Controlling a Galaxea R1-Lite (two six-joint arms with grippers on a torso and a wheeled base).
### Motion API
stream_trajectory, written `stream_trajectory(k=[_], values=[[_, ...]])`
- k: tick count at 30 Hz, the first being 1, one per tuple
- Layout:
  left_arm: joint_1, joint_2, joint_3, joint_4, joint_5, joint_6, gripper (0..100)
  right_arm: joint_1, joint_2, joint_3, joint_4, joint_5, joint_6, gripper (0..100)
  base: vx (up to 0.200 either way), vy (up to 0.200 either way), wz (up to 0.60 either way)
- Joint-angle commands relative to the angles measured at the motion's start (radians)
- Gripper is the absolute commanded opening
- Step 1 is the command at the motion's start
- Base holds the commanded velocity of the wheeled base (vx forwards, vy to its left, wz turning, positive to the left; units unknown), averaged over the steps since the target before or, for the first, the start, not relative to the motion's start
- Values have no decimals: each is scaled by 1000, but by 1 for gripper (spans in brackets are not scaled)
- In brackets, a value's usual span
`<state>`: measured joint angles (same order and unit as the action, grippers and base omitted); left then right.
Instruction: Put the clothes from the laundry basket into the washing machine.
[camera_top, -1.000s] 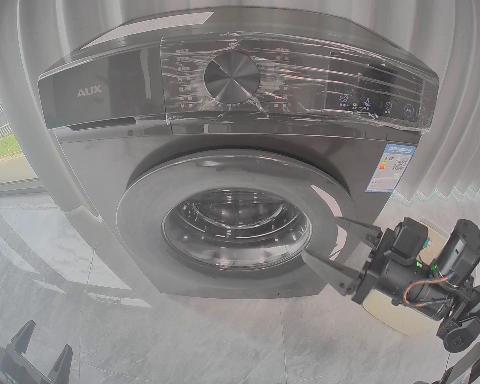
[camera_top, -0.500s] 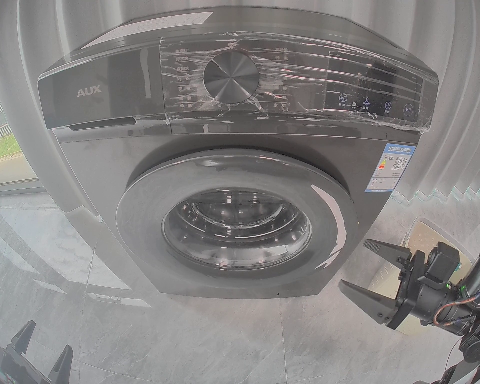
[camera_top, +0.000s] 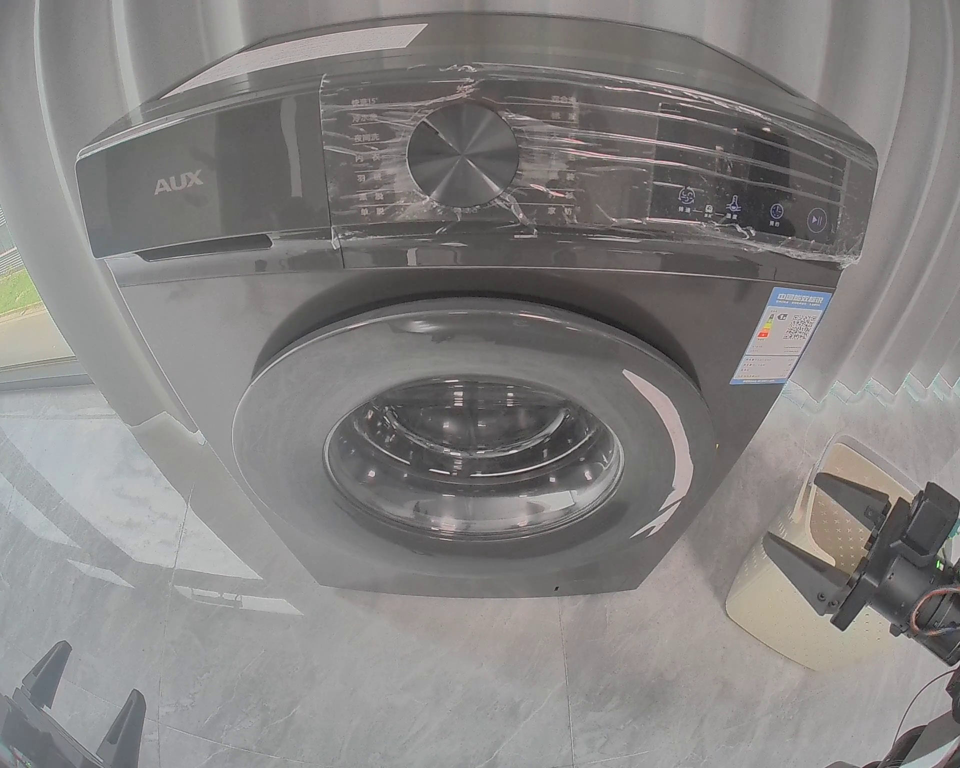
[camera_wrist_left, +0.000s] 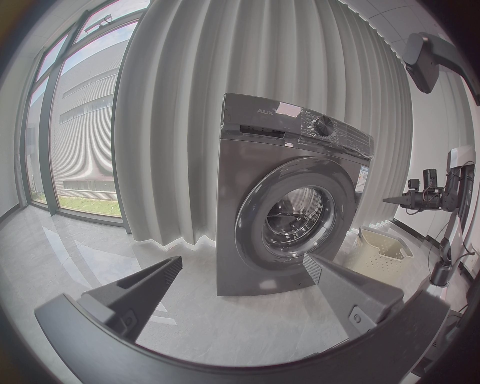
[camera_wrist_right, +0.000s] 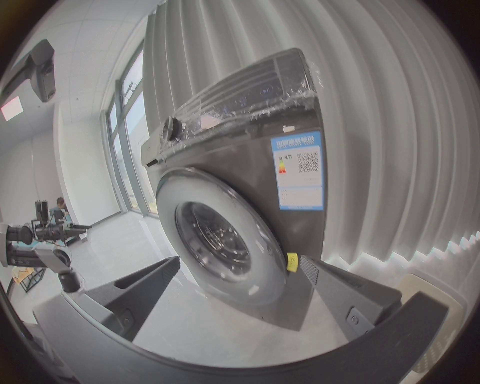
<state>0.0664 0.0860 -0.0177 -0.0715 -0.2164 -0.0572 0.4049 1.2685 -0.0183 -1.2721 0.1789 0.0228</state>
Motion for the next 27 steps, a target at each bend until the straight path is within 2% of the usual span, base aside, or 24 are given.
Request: stream_trajectory(k=[1,6,7,9,15,18,24,27], values=[[0,1,18,-2,2,-1,100,-31,-159,18,128,2,-38,100,-200,0,0],[0,1,18,-1,2,0,100,-75,-232,18,224,-3,-41,100,-200,0,0],[0,1,18,-1,2,2,100,-118,-267,18,264,-3,-46,100,0,0,0],[1,1,18,-1,2,2,100,-156,-305,18,301,-1,-58,100,0,0,0],[1,0,18,-1,2,5,100,-219,-390,18,353,-1,-75,100,0,0,0],[0,1,18,-1,2,0,100,-275,-466,18,402,-1,-90,100,0,0,0],[0,1,18,-1,2,0,100,-359,-640,18,542,2,-115,100,0,0,0],[0,1,18,-1,2,2,100,-400,-801,18,686,27,-121,100,0,0,0]])
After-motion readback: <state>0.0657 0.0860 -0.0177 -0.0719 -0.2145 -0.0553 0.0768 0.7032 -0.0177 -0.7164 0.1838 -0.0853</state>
